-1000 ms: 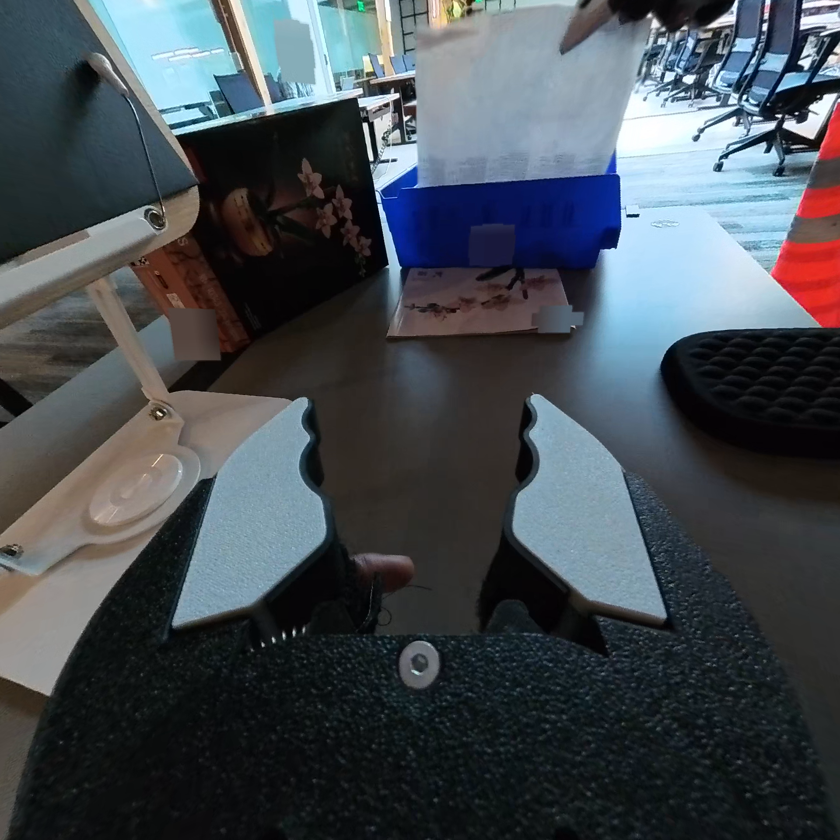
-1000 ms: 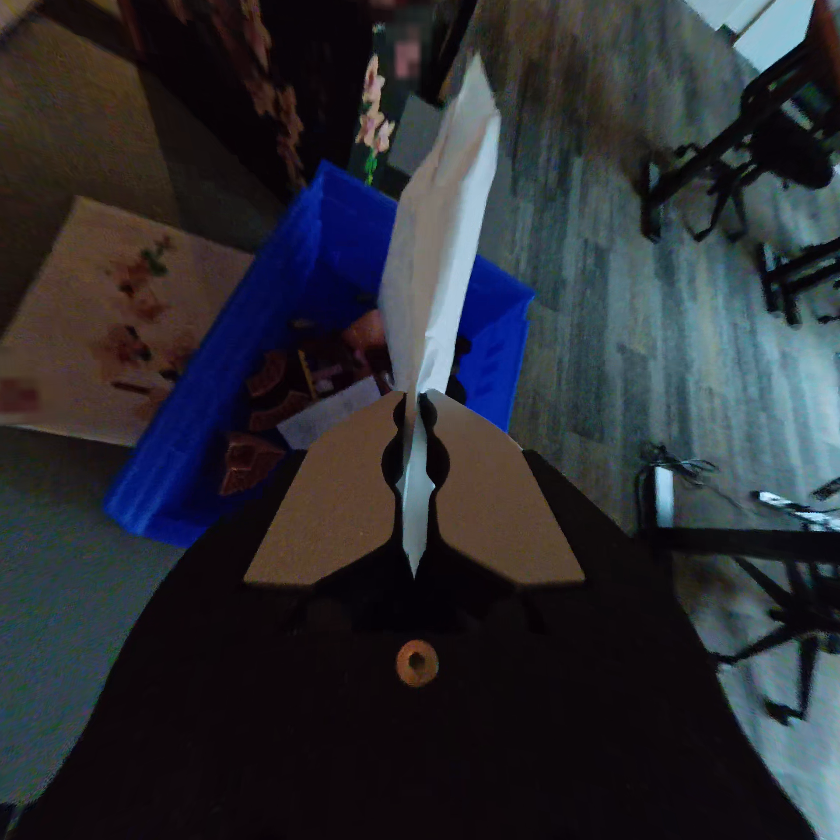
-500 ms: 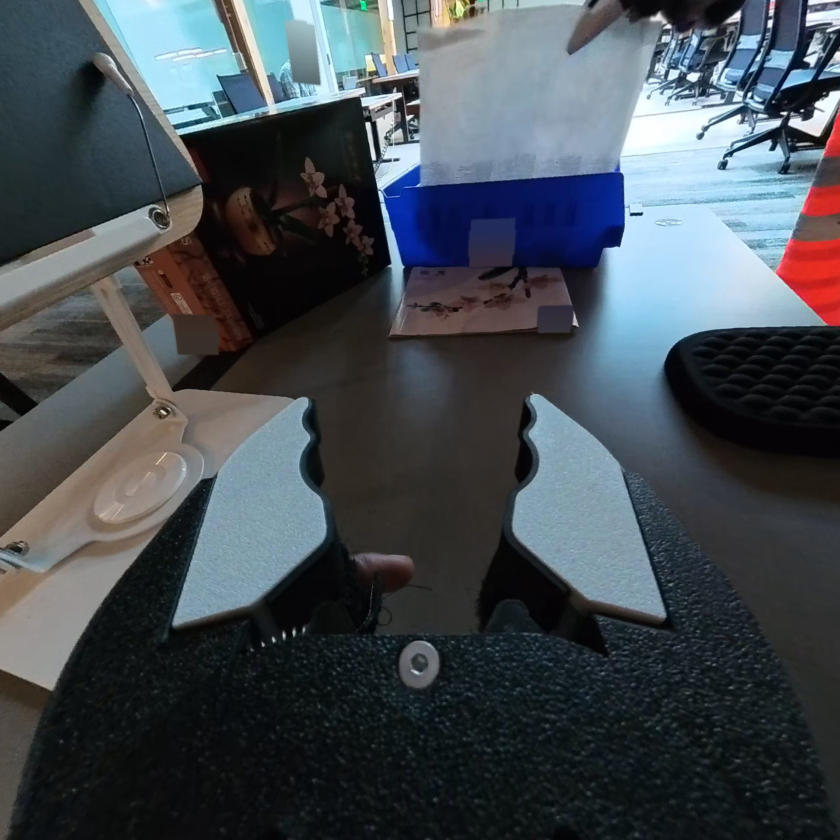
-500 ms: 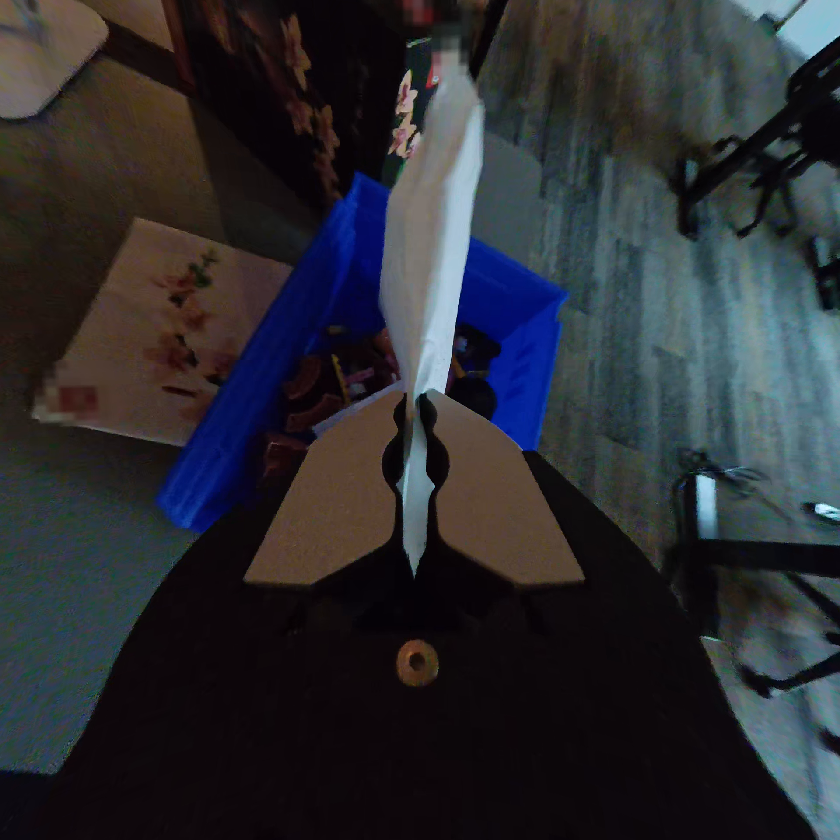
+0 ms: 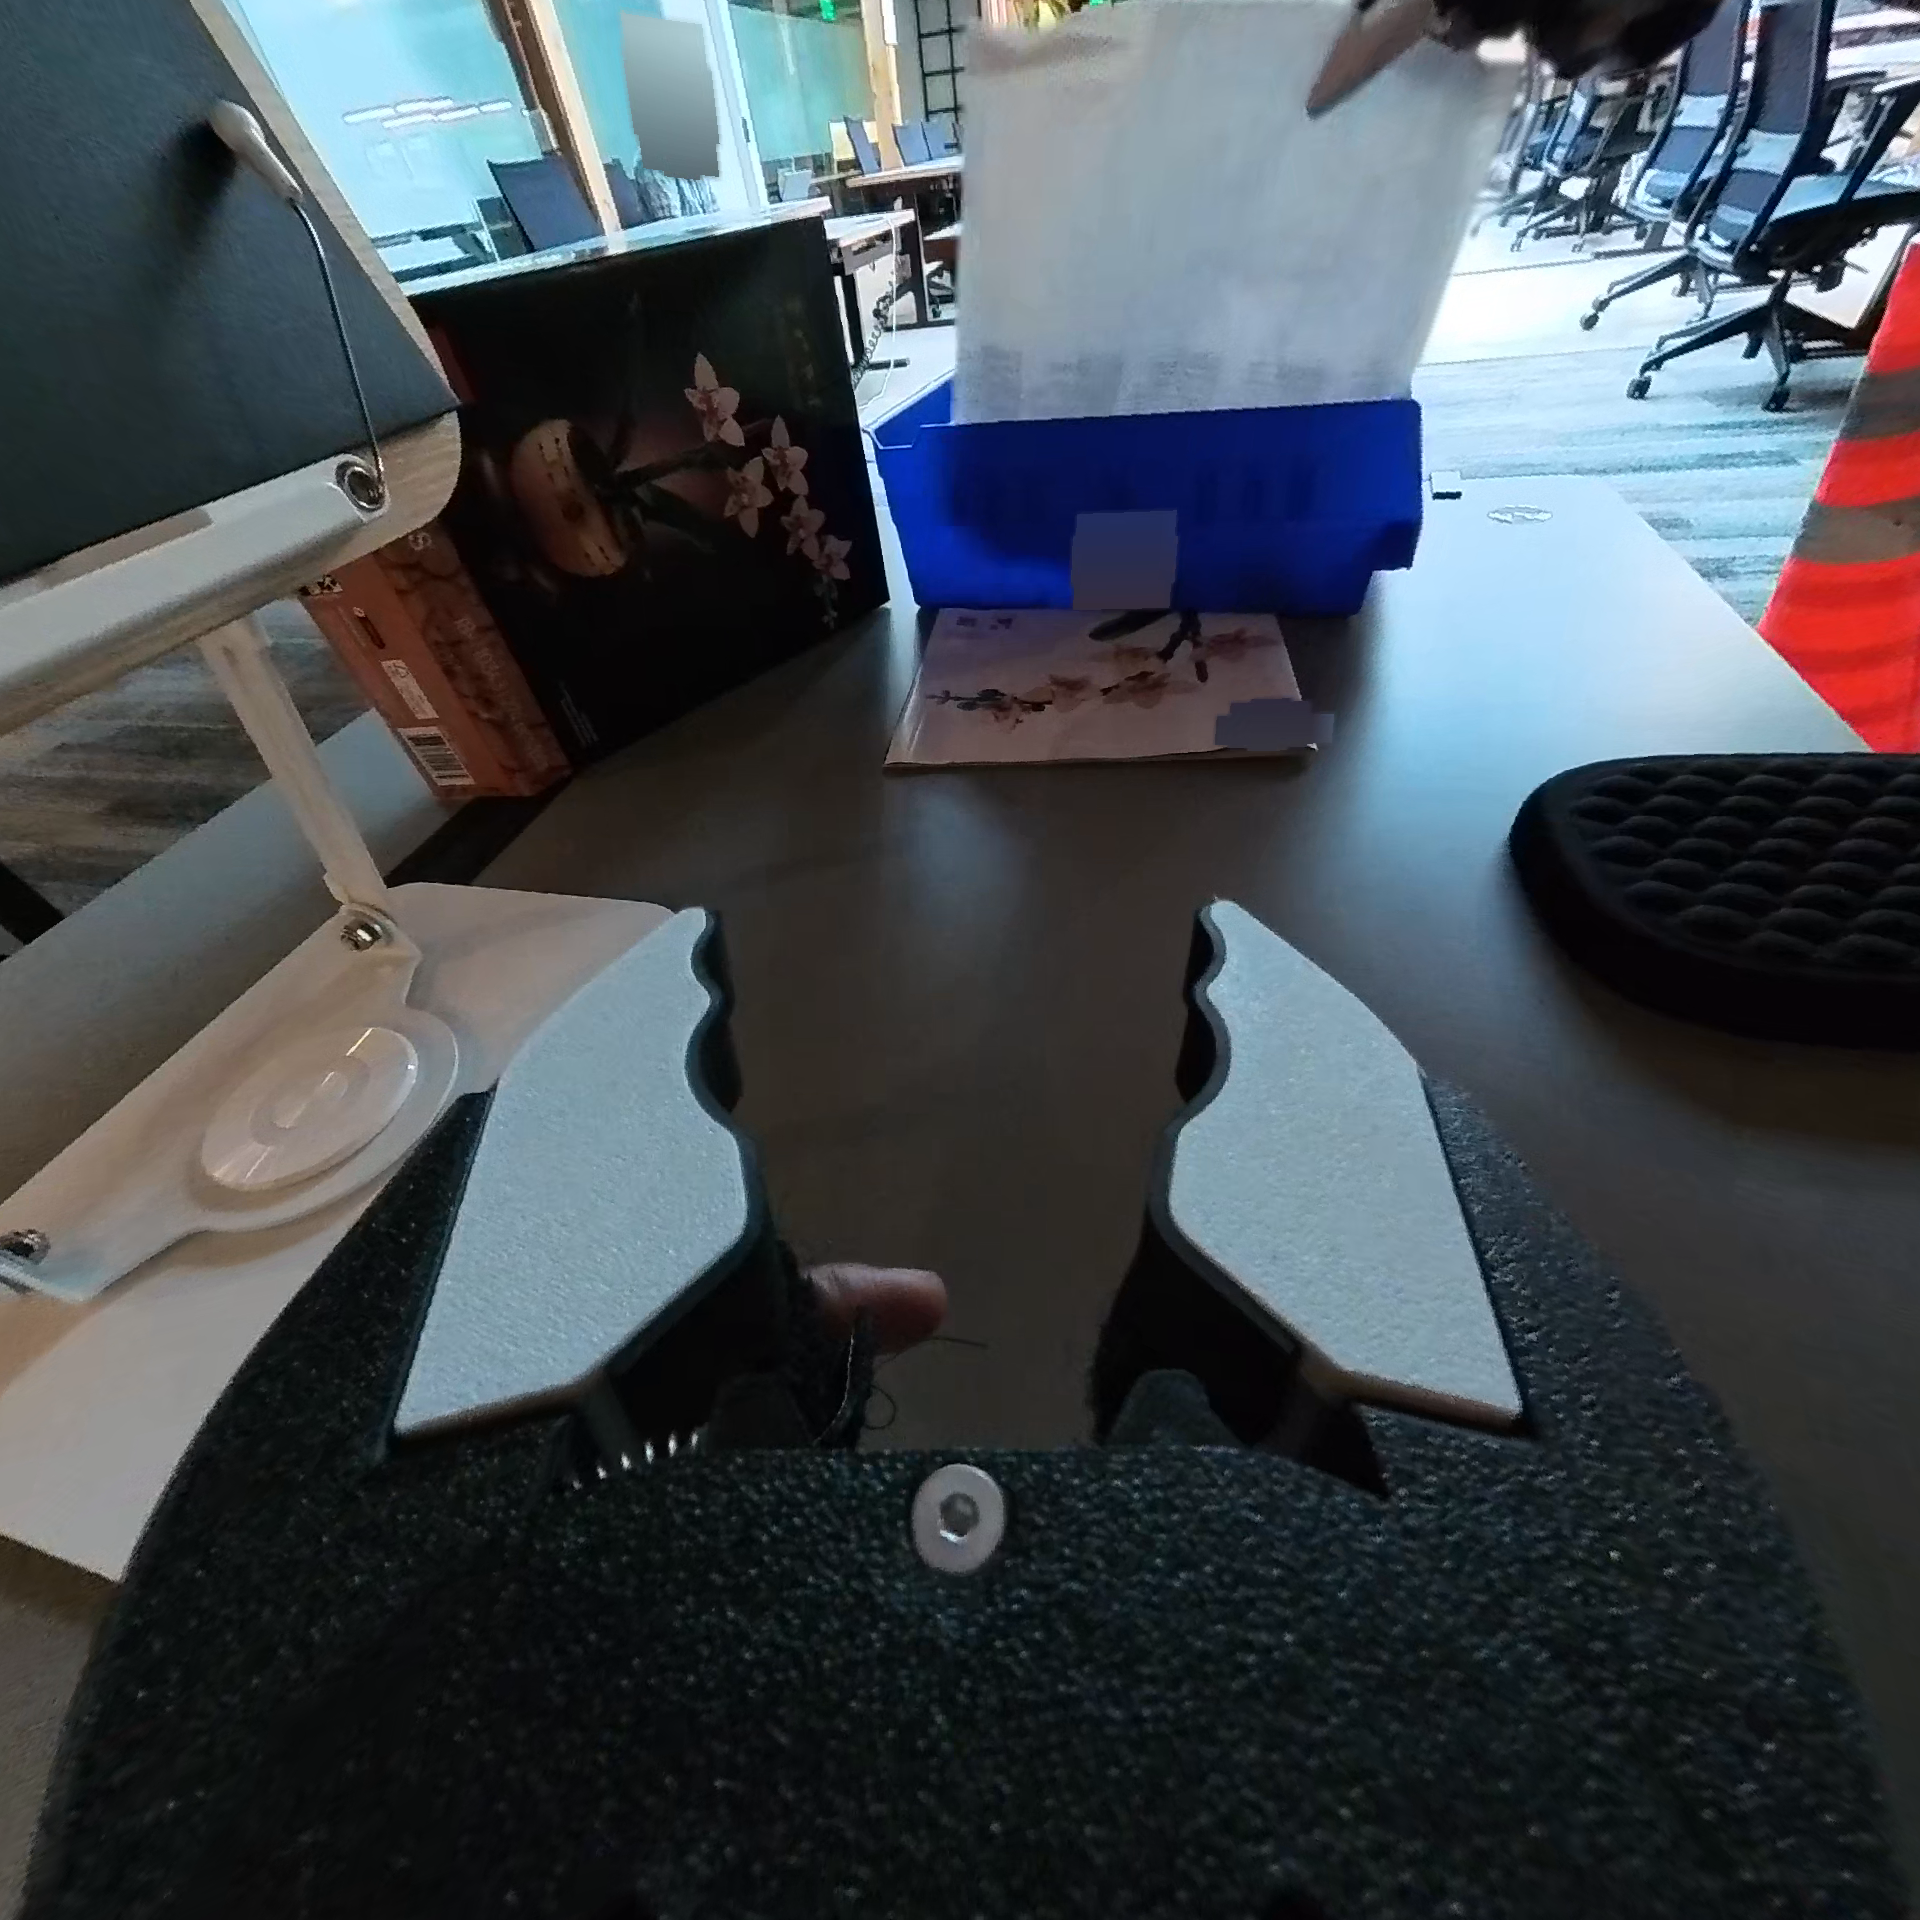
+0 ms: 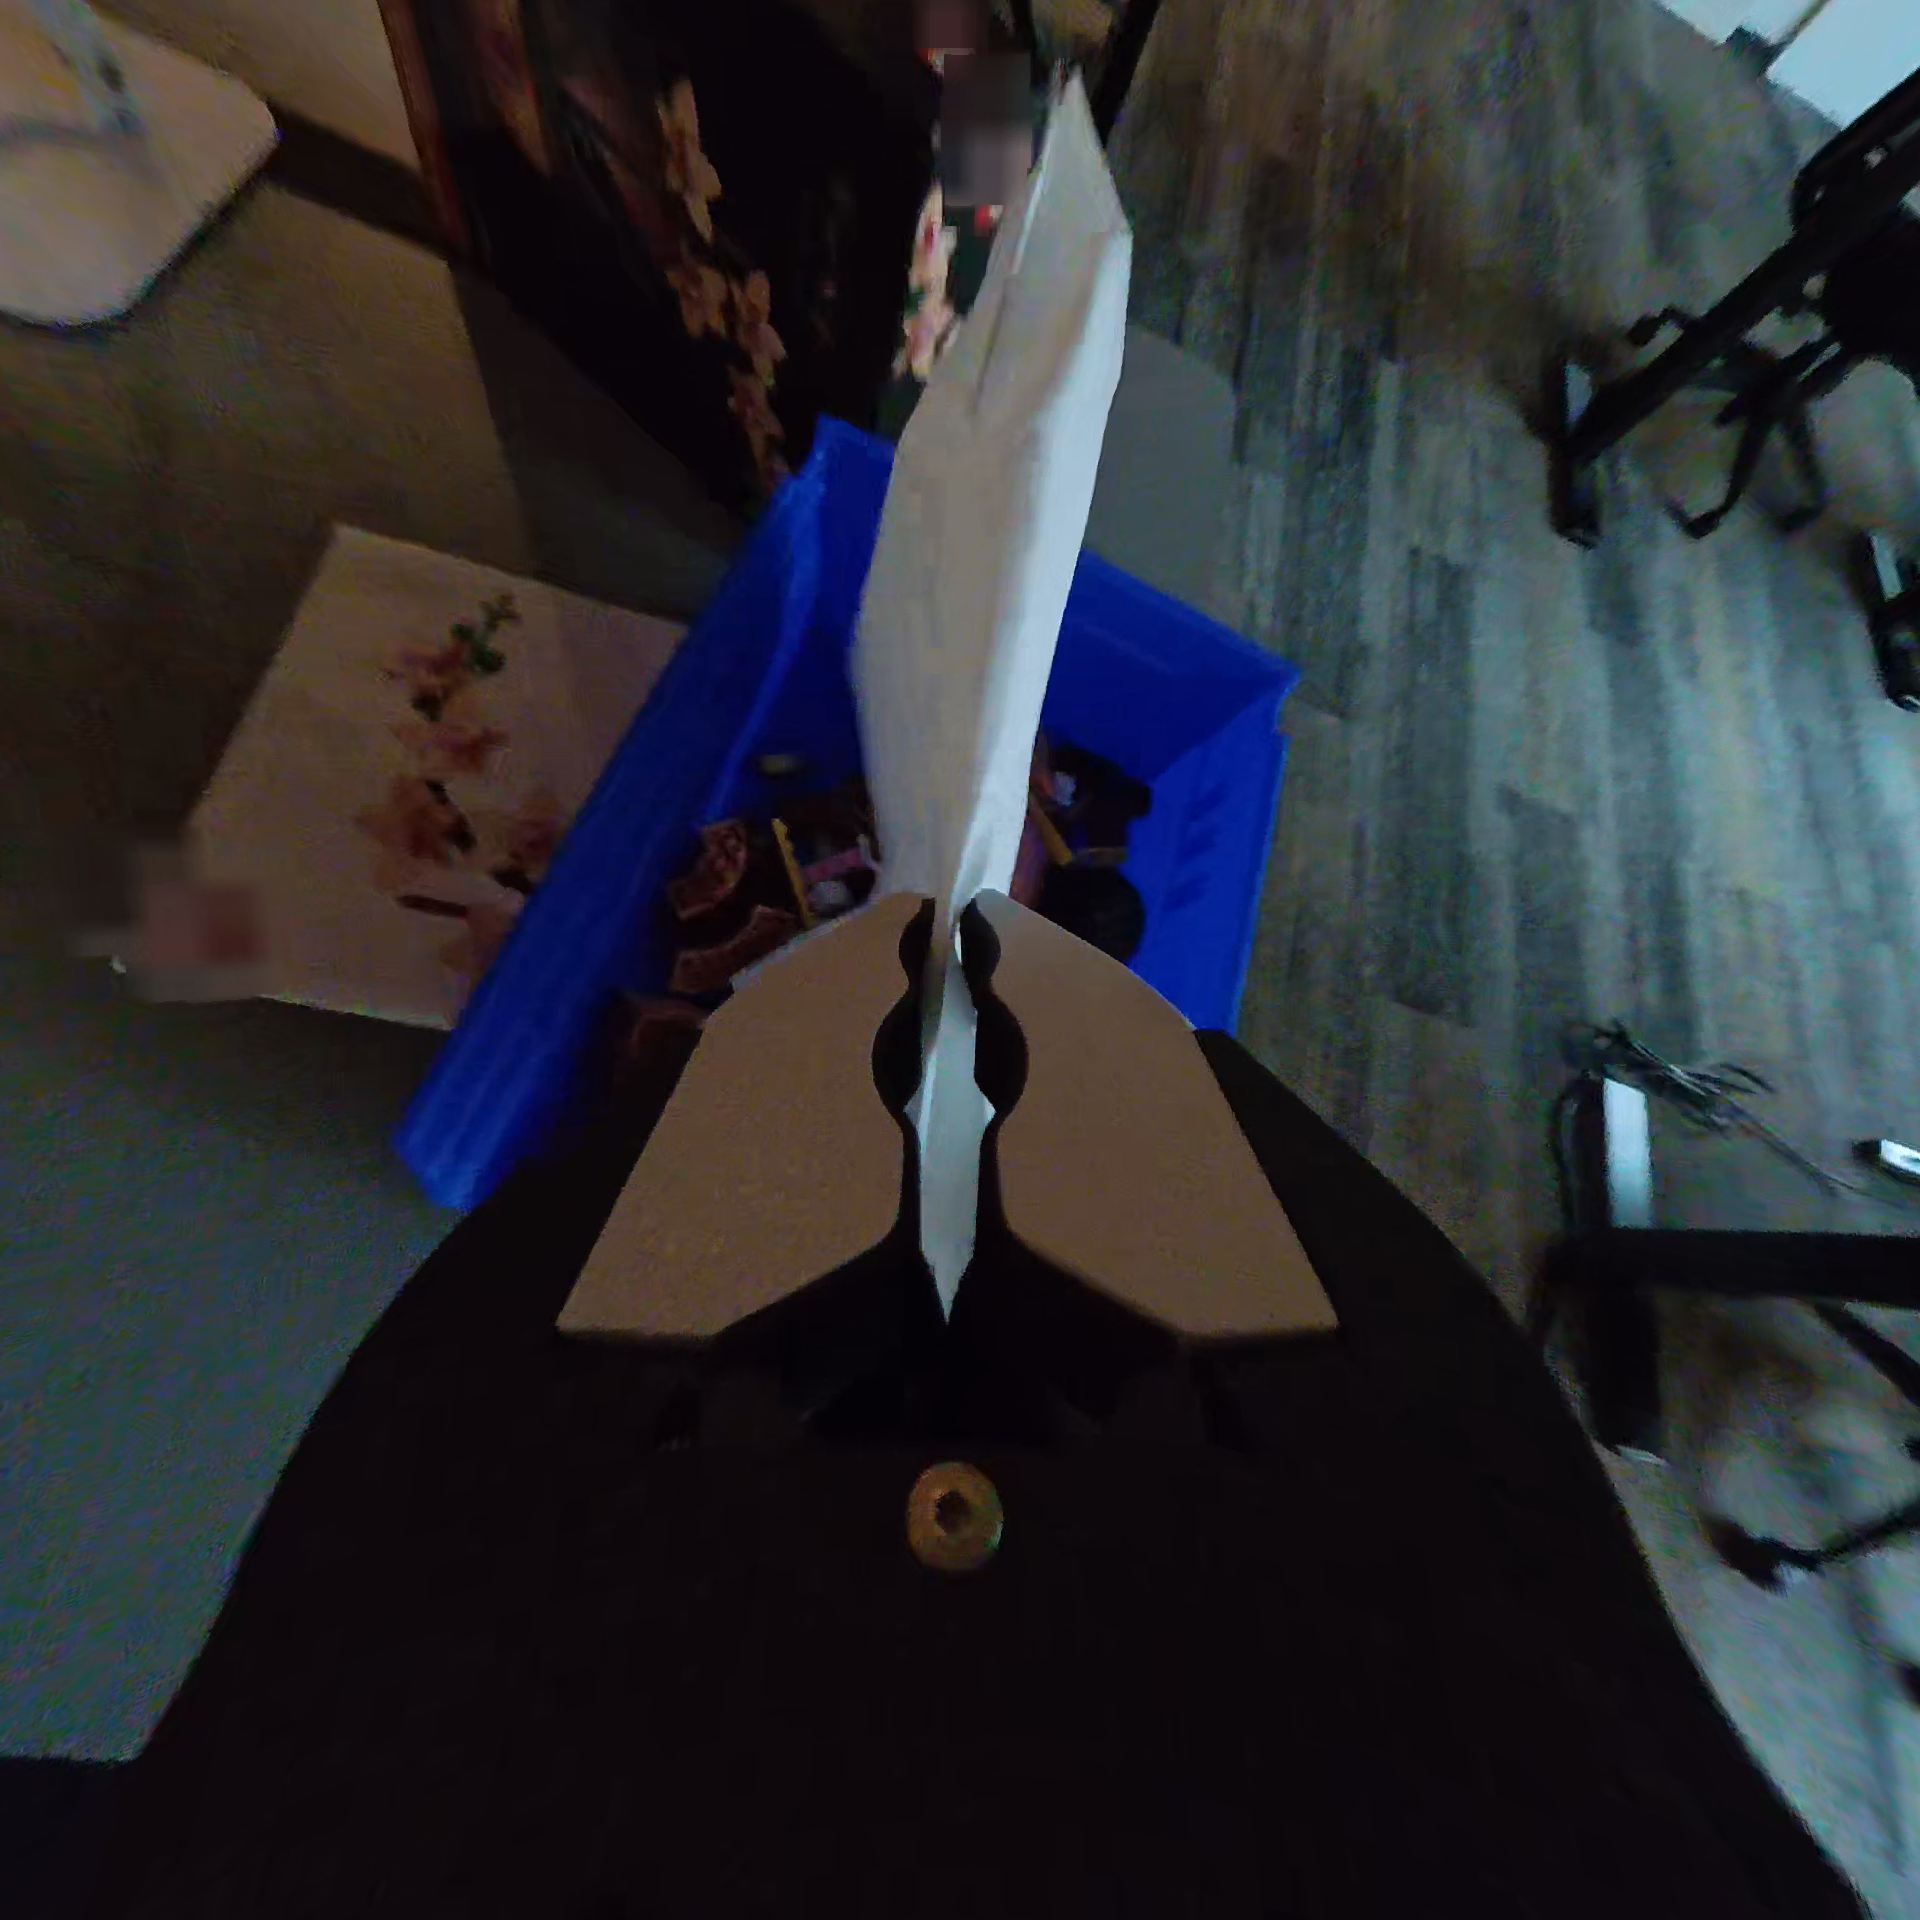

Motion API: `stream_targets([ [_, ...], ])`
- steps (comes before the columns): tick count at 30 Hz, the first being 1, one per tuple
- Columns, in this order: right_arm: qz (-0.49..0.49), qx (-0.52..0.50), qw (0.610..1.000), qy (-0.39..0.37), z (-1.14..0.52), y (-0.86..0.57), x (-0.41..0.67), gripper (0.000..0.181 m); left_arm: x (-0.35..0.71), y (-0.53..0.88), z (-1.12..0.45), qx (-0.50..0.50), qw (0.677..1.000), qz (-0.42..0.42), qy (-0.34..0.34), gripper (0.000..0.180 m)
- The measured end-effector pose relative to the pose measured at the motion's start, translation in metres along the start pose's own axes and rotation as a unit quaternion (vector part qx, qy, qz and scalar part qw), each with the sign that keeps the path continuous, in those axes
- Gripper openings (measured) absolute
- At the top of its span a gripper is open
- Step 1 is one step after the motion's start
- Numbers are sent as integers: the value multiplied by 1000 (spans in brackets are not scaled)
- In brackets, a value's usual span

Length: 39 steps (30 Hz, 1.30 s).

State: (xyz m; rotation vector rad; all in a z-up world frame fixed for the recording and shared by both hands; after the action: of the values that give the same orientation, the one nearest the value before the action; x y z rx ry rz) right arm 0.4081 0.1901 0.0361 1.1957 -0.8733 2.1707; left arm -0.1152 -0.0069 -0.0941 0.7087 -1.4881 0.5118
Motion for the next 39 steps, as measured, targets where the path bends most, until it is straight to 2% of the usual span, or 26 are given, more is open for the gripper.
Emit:
stream_targets([
  [1, 25, -14, 999, 15, 1, 0, -1, 3, 0, 0, 0, 0, 1000, 2, -1, 83],
  [3, 32, -18, 999, -7, 2, 2, -1, 3, 0, -1, 1, 0, 1000, 4, -2, 83],
  [4, 20, -10, 1000, -2, 1, 3, -2, 3, -1, -1, 1, 0, 1000, 3, 0, 83],
  [6, 64, -18, 998, 23, -1, 6, -4, 3, -1, -1, 0, 1, 1000, 3, 3, 83],
  [9, 7, 7, 1000, -7, 0, 9, -3, 2, -2, 0, 0, 1, 1000, 1, 6, 82],
  [11, 41, -11, 999, -9, 2, 7, -2, 3, -2, 0, -1, 1, 1000, 3, 7, 83],
  [14, -9, -6, 999, -47, 6, 7, 4, 2, -3, 1, 0, 4, 1000, 10, 5, 82],
  [22, 96, -72, 980, -156, 23, 43, 39, 2, 0, 6, 4, 21, 999, 44, -8, 82],
  [26, 158, -73, 964, -200, 32, 88, 64, 2, 0, 10, 6, 26, 998, 50, -9, 82],
  [30, 290, -76, 926, -228, 30, 164, 77, 2, 1, 10, 7, 30, 998, 49, -10, 81],
  [34, 460, -84, 851, -238, 3, 246, 65, 2, 4, 10, 9, 29, 998, 51, -4, 81],
  [39, 594, -29, 774, -217, -43, 321, 23, 2, 7, 15, 13, 51, 997, 54, -11, 82],
])
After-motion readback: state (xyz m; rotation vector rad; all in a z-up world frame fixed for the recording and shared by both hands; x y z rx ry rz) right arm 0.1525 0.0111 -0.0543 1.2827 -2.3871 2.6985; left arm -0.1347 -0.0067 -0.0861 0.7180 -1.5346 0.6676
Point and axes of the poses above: each gripper's, where its closed fingertips meet, z back along the fingers, x out of its top, y = z × x across the jaws, the point moved 10 cm from there along z, back along the fingers, and after that the axes turned 15 degrees about -y, right-handed, at the moved point
